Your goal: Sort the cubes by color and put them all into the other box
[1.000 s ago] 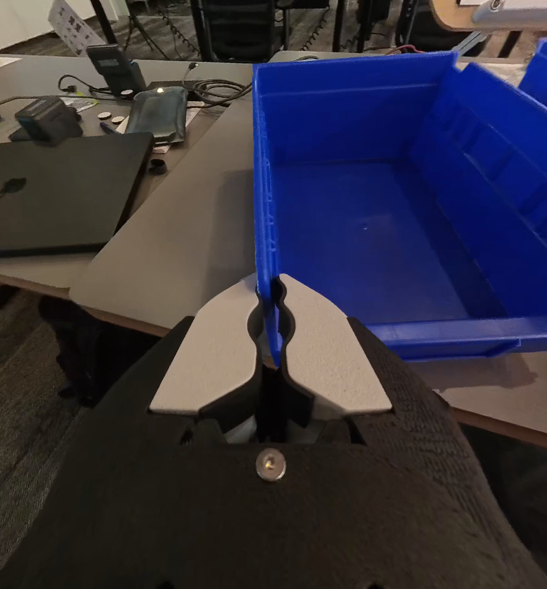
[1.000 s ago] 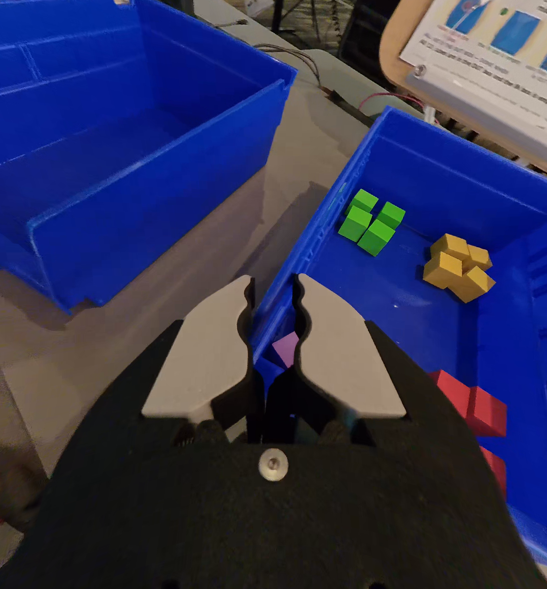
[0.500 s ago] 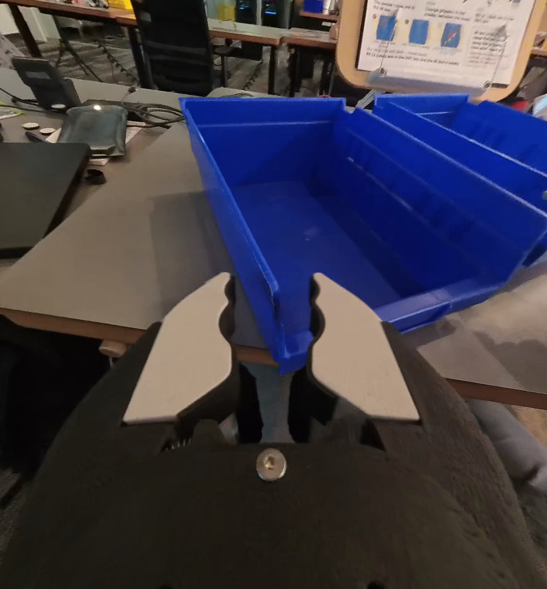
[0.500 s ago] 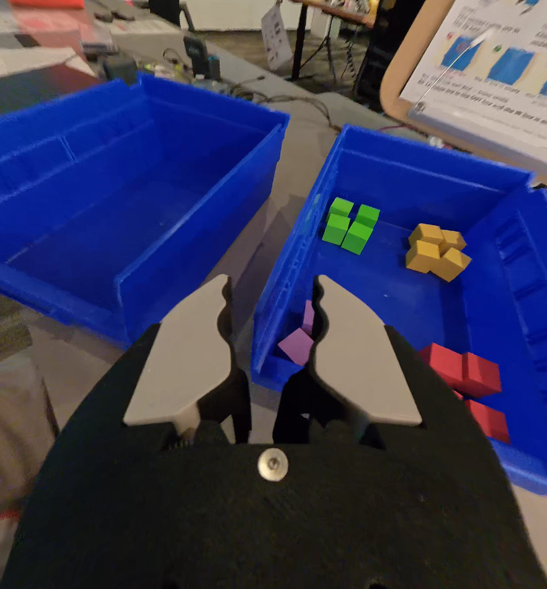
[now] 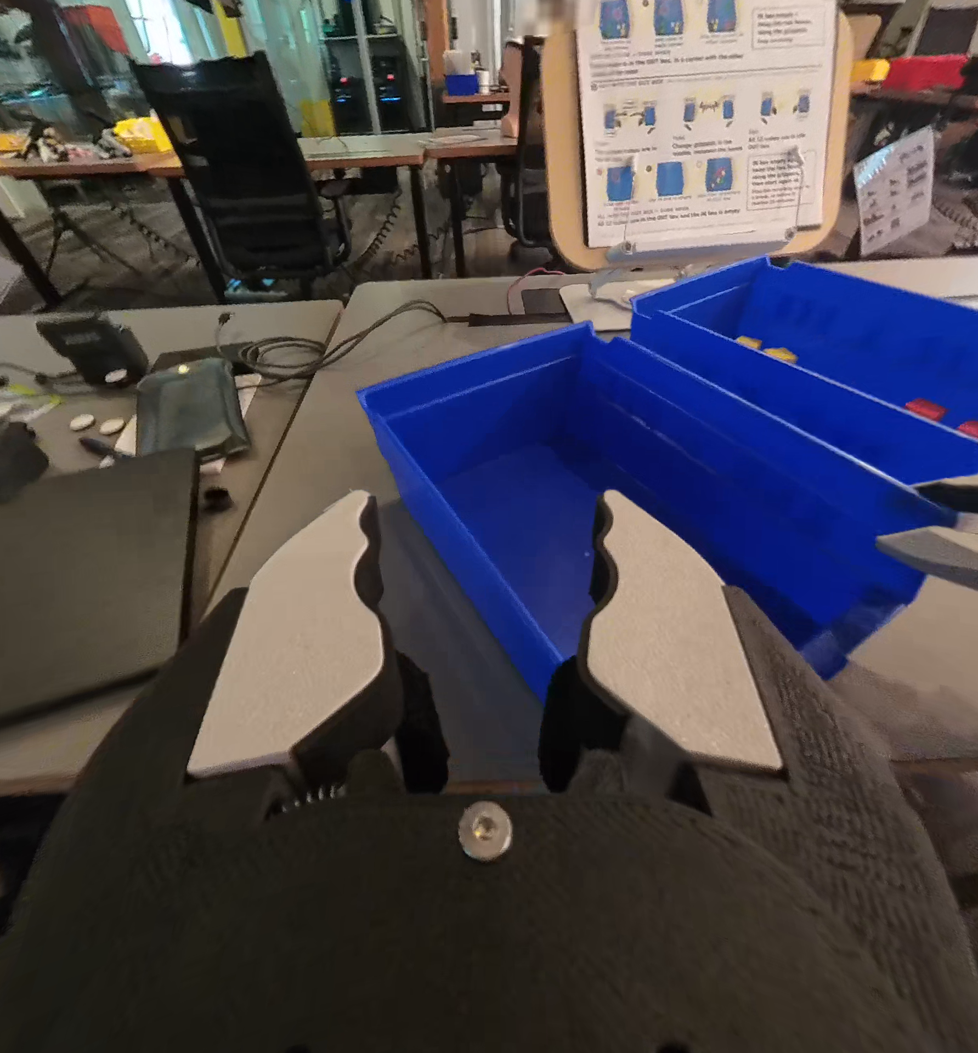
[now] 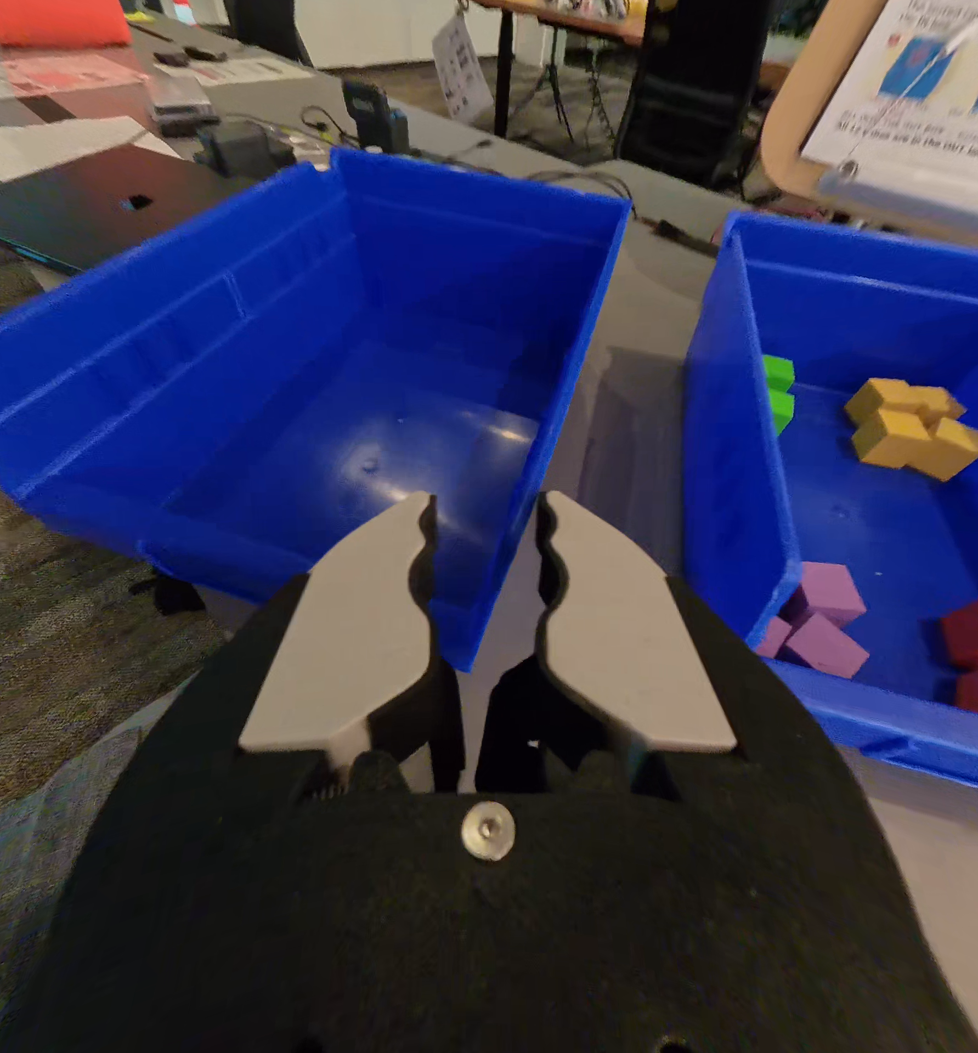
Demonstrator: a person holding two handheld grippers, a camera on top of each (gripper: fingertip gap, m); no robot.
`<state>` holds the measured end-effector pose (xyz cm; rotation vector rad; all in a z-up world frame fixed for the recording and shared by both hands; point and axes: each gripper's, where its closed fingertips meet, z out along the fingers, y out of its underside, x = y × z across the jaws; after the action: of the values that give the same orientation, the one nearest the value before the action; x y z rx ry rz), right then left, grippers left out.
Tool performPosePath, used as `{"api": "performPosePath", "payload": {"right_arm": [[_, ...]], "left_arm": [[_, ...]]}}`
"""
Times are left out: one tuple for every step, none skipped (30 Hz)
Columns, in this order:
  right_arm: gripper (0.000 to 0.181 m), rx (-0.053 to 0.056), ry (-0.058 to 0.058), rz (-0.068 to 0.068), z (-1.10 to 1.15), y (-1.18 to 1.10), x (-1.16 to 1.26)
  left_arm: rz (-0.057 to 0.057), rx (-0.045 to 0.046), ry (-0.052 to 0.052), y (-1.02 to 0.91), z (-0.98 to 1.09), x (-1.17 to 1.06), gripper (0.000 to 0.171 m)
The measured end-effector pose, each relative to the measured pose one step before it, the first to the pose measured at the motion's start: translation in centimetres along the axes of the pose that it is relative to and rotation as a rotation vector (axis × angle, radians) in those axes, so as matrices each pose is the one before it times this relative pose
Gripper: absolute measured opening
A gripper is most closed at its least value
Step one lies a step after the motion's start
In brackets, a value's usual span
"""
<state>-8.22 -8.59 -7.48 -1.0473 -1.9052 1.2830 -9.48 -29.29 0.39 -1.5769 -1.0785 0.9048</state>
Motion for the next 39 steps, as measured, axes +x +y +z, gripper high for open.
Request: {"api": "performPosePath", "payload": {"right_arm": [[0.029,-0.0117,0.0067,0.0146,0.441,0.241,0.109],[0.020,0.0029,0.0134,0.0059,0.173,-0.004,0.261],[0.010,0.0016,-0.0005,-0.0137,-0.016,0.002,0.151],[0.010,0.0010,-0.0125,-0.0033,-0.040,0.032,-0.036],[0.010,-0.0004,0.0059,-0.0050,-0.080,0.036,0.157],[0.010,-0.0057,0.0085,-0.0136,-0.103,0.073,0.189],[0.009,-0.0069,0.0032,-0.0082,-0.123,0.079,0.158],[0.009,-0.0082,-0.0009,-0.0016,-0.162,0.096,0.148],[0.009,-0.0081,0.0021,-0.0013,-0.171,0.101,0.202],[0.009,-0.0070,0.0030,-0.0033,-0.171,0.114,0.238],[0.009,-0.0073,0.0013,-0.0006,-0.177,0.112,0.221],[0.009,-0.0058,-0.0024,0.0007,-0.178,0.112,0.175],[0.008,-0.0050,-0.0044,0.0011,-0.189,0.107,0.136],[0.008,-0.0063,-0.0054,-0.0031,-0.206,0.113,0.118],[0.008,-0.0071,-0.0038,-0.0068,-0.216,0.134,0.114],[0.008,-0.0065,-0.0084,-0.0094,-0.241,0.130,0.080],[0.008,-0.0082,-0.0106,-0.0059,-0.285,0.166,0.098],[0.009,-0.0087,-0.0090,-0.0034,-0.289,0.172,0.171],[0.008,-0.0085,-0.0103,0.0001,-0.260,0.177,0.200],[0.008,-0.0089,-0.0103,0.0058,-0.270,0.169,0.209],[0.008,-0.0071,-0.0091,0.0049,-0.245,0.157,0.196],[0.008,-0.0067,-0.0103,0.0025,-0.230,0.139,0.149],[0.008,-0.0055,-0.0088,-0.0002,-0.180,0.129,0.113],[0.007,-0.0045,-0.0028,-0.0003,-0.144,0.096,0.119],[0.007,-0.0045,-0.0003,-0.0027,-0.109,0.084,0.096],[0.007,-0.0049,-0.0003,-0.0019,-0.088,0.052,0.070],[0.007,-0.0032,-0.0010,0.0001,-0.064,0.033,0.016],[0.007,-0.0007,-0.0014,0.0016,-0.049,0.013,-0.007],[0.007,0.0000,-0.0015,0.0016,-0.036,0.021,-0.023],[0.007,-0.0003,-0.0028,0.0016,-0.041,0.037,-0.047],[0.007,0.0011,-0.0036,0.0010,-0.038,0.022,-0.059],[0.007,-0.0011,-0.0044,-0.0004,-0.047,0.026,-0.033],[0.007,-0.0022,-0.0039,-0.0001,-0.055,0.031,0.001],[0.007,-0.0011,-0.0040,0.0011,-0.066,0.041,0.030],[0.007,-0.0016,-0.0064,0.0001,-0.085,0.058,0.030],[0.007,-0.0036,-0.0055,0.0006,-0.136,0.082,0.065],[0.007,-0.0044,-0.0027,-0.0013,-0.154,0.112,0.125],[0.007,-0.0055,-0.0018,-0.0027,-0.209,0.144,0.160],[0.007,-0.0058,-0.0010,-0.0020,-0.231,0.153,0.226]], "left_arm": [[0.0366,0.00227,0.0150,-0.723,0.599,-0.027,0.072],[0.0330,0.00851,0.0184,-0.870,0.634,-0.007,0.070],[0.0225,0.00880,0.0254,-0.981,0.719,0.049,0.070],[0.0202,0.01264,0.0422,-1.121,0.800,0.291,0.070],[0.0328,0.01361,0.0659,-1.194,0.934,0.663,0.065],[0.0580,-0.00129,0.0636,-1.043,1.191,0.635,0.058],[0.0869,-0.01269,0.0550,-0.951,1.438,0.453,0.057],[0.1024,-0.01300,0.0657,-0.974,1.575,0.492,0.056],[0.0966,-0.01543,0.0644,-0.927,1.623,0.328,0.056],[0.0786,-0.02437,0.0477,-0.735,1.642,-0.037,0.058],[0.0654,-0.02429,0.0448,-0.603,1.619,-0.140,0.061],[0.0618,-0.02402,0.0373,-0.355,1.615,-0.303,0.061],[0.0528,-0.03197,0.0280,-0.018,1.584,-0.495,0.061],[0.0468,-0.03685,0.0309,0.215,1.513,-0.482,0.061],[0.0408,-0.02811,0.0295,0.224,1.434,-0.490,0.061],[0.0398,-0.01384,0.0399,0.100,1.361,-0.295,0.060],[0.0398,-0.00792,0.0478,0.022,1.307,-0.139,0.060],[0.0425,-0.00460,0.0539,-0.082,1.252,-0.019,0.060],[0.0536,0.01011,0.0762,-0.351,1.188,0.388,0.061],[0.0650,0.01185,0.0608,-0.406,1.160,0.219,0.062],[0.0677,-0.01195,0.0345,-0.120,1.161,-0.165,0.062],[0.0563,-0.02593,0.0355,-0.017,1.183,-0.190,0.061],[0.0435,-0.01763,0.0370,-0.198,1.231,-0.151,0.059],[0.0406,-0.01147,0.0348,-0.273,1.261,-0.064,0.057],[0.0448,-0.02282,0.0255,-0.109,1.265,-0.116,0.055],[0.0458,-0.02943,0.0183,0.002,1.216,-0.122,0.053],[0.0404,-0.01928,0.0266,-0.113,1.144,0.090,0.050],[0.0423,-0.02041,0.0200,-0.097,1.017,0.095,0.050],[0.0534,-0.02808,0.0054,0.029,0.857,-0.031,0.048],[0.0532,-0.02179,0.0047,0.000,0.731,0.036,0.047],[0.0445,-0.01668,0.0061,-0.056,0.599,0.064,0.047],[0.0337,-0.01479,0.0136,-0.032,0.532,0.172,0.046],[0.0282,-0.01568,0.0162,0.040,0.509,0.237,0.045],[0.0235,-0.01628,0.0202,0.090,0.500,0.367,0.041],[0.0195,-0.02823,0.0294,0.284,0.560,0.565,0.031],[0.0195,-0.03749,0.0205,0.409,0.578,0.503,0.019],[0.0190,-0.02321,-0.0001,0.214,0.398,0.206,0.014],[0.0080,-0.00762,0.0000,0.031,0.080,0.043,0.013],[-0.0244,-0.00478,0.0170,0.034,-0.009,0.062,0.012]]}}
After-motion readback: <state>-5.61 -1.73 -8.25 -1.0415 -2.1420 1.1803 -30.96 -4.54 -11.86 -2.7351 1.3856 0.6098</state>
